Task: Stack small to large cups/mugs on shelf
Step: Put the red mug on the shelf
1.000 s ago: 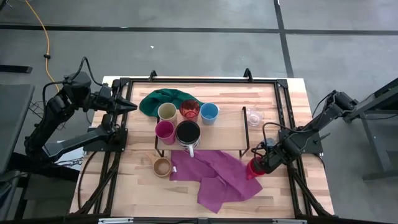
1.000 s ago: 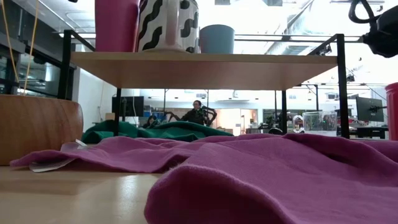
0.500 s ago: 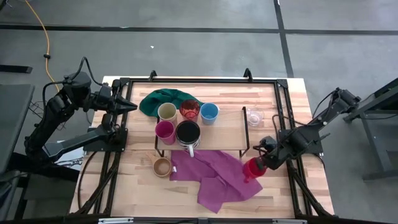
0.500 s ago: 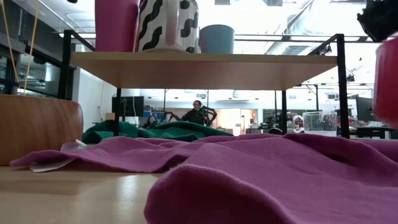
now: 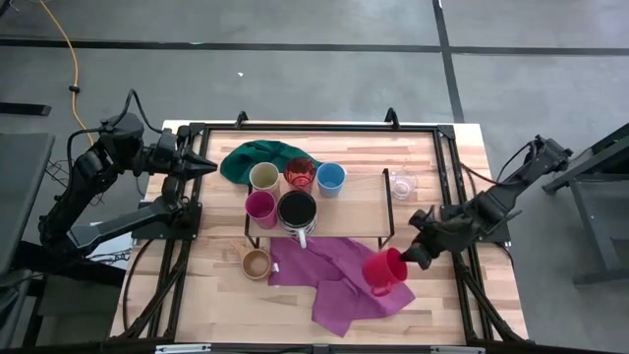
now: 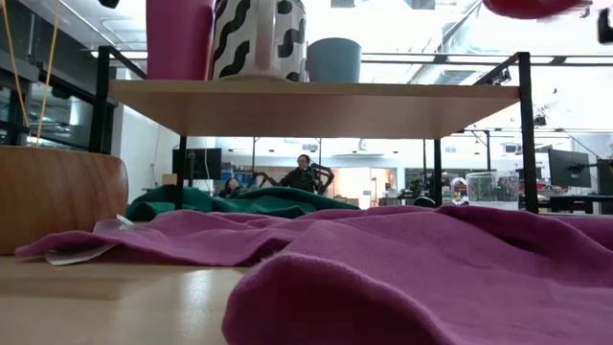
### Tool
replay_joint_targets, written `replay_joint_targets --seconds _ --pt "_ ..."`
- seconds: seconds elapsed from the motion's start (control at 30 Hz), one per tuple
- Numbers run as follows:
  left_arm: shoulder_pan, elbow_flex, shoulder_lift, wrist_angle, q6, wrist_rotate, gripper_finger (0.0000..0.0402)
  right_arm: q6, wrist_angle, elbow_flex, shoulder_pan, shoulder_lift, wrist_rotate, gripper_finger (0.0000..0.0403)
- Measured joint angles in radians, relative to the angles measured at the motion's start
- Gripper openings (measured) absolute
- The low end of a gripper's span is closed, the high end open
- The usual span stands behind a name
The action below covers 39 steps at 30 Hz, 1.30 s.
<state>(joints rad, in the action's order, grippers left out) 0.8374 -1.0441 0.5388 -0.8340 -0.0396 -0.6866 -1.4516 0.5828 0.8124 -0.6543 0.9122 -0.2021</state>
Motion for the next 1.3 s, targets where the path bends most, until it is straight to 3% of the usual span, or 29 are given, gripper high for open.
replay_joint_targets --seconds 0.17,0.37,0.67,0.9,1.3 --pt "0.000 0.000 0.000 0.015 0.024 0.011 0.0024 0.146 -0.179 0.000 0.039 -0.025 -0.086 0.0000" --pt "0.000 0.000 0.000 0.018 0.040 0.025 0.0024 0.292 -0.242 0.006 0.155 -0.039 -0.052 0.0000" --pt "0.000 0.000 0.000 0.017 0.045 0.025 0.0024 0.549 0.094 0.241 0.379 0.032 0.105 0.0000" --pt "0.000 0.000 0.000 0.016 0.043 0.025 0.0024 0.750 0.496 0.542 0.506 0.223 0.182 0.0000" --pt "0.000 0.000 0.000 -0.033 -0.003 0.025 0.0024 0.994 0.691 0.794 0.622 0.495 0.282 0.0000"
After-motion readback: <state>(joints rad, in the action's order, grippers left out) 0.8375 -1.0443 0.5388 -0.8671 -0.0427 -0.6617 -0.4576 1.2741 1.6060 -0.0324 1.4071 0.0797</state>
